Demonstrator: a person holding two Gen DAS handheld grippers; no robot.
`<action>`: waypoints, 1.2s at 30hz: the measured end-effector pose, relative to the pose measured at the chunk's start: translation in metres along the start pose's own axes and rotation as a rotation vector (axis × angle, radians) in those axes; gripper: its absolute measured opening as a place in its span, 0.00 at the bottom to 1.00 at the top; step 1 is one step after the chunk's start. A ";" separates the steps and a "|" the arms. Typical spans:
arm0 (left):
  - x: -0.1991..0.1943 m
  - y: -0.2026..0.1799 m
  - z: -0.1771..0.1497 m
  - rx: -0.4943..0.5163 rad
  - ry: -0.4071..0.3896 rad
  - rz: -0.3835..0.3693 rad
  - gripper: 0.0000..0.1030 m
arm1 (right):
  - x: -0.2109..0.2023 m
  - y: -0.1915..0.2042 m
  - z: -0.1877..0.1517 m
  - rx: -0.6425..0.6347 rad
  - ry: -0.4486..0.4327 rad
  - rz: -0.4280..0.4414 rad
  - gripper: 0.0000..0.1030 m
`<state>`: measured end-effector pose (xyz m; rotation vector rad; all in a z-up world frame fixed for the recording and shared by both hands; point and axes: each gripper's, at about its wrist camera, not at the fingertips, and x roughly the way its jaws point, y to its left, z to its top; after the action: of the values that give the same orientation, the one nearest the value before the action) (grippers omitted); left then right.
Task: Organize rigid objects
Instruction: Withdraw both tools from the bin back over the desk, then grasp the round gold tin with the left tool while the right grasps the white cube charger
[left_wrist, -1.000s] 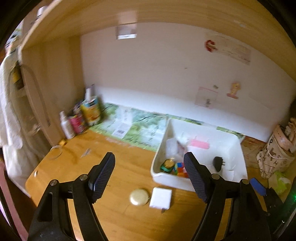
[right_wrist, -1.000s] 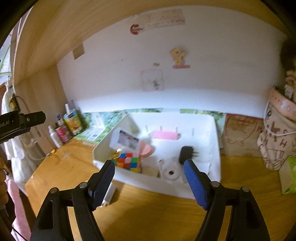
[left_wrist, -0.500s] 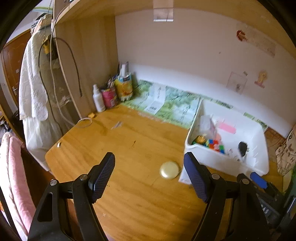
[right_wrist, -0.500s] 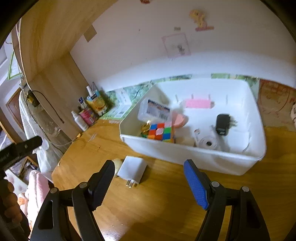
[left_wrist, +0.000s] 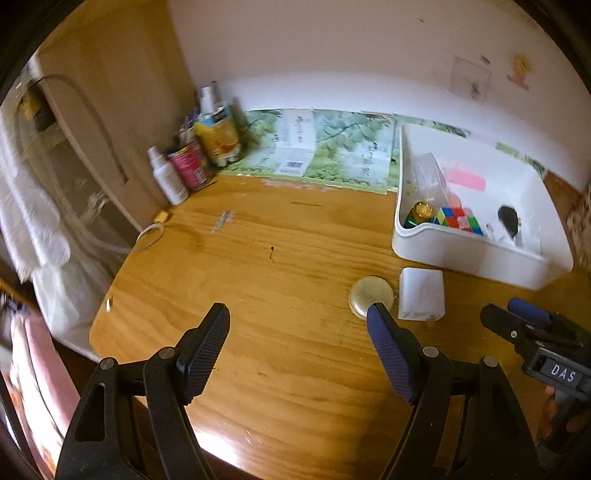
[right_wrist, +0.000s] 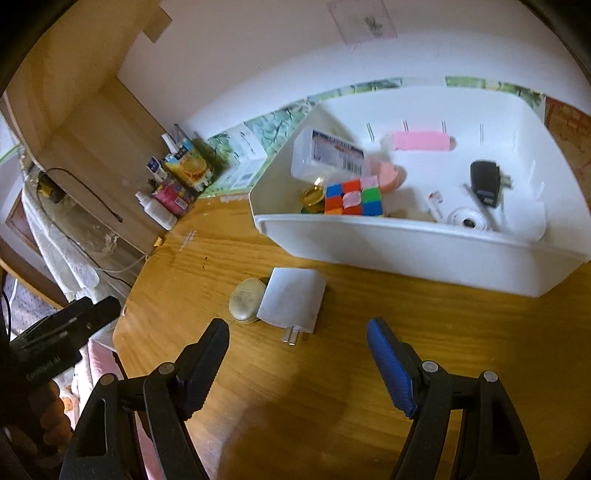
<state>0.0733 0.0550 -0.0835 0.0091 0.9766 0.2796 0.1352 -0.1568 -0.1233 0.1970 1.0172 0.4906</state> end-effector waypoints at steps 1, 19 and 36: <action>0.002 0.000 0.002 0.016 0.002 -0.012 0.77 | 0.005 0.003 -0.001 0.015 0.013 -0.011 0.75; 0.069 -0.005 0.025 0.478 0.104 -0.325 0.81 | 0.061 0.031 -0.013 0.297 0.047 -0.220 0.76; 0.123 -0.030 0.012 0.723 0.165 -0.508 0.82 | 0.081 0.035 -0.014 0.335 0.072 -0.365 0.75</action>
<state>0.1547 0.0562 -0.1808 0.3971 1.1640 -0.5550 0.1472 -0.0886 -0.1793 0.2853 1.1731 -0.0073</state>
